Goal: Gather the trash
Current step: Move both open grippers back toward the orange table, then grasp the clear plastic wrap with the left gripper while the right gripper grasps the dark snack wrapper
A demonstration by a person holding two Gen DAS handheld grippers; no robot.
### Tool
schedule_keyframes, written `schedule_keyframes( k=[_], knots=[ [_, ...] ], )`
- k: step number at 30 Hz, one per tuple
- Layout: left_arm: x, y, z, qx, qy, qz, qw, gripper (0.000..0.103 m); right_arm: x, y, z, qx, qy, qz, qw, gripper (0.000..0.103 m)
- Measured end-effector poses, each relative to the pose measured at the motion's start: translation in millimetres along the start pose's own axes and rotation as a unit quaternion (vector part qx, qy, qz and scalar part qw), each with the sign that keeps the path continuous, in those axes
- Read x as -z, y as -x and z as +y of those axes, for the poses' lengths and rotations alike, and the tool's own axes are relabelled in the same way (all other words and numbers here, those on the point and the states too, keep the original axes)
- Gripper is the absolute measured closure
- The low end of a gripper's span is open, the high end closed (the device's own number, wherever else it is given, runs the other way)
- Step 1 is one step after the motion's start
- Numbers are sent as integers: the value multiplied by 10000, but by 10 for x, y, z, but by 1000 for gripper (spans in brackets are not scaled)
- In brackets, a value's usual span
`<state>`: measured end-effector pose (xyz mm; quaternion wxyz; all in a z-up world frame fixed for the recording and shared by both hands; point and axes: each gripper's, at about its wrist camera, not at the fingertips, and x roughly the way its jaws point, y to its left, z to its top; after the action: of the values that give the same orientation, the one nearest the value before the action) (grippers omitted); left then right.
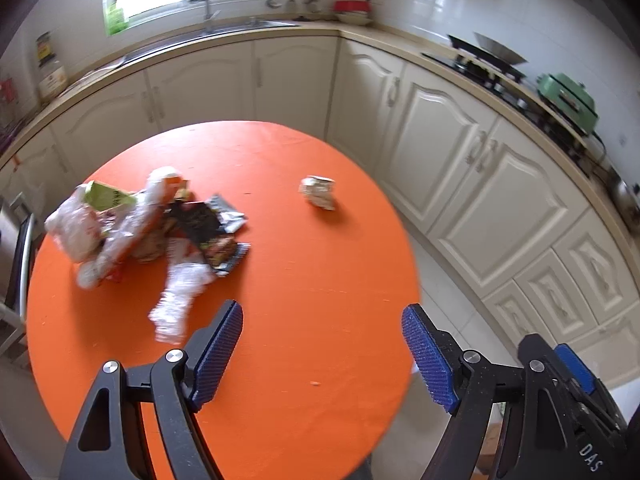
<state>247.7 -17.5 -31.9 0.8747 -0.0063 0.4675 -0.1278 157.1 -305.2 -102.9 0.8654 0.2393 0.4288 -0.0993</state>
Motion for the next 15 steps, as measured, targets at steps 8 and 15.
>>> schedule_keyframes(
  k=[8,15],
  knots=[
    [-167,75,539,-205,592,121,9980,25,-36,-257,487,-297,419,250,9984,13],
    [-383,-163,854,-247,922,367,9948,25,-48,-547,834,-411,763,523,9949,13]
  ],
)
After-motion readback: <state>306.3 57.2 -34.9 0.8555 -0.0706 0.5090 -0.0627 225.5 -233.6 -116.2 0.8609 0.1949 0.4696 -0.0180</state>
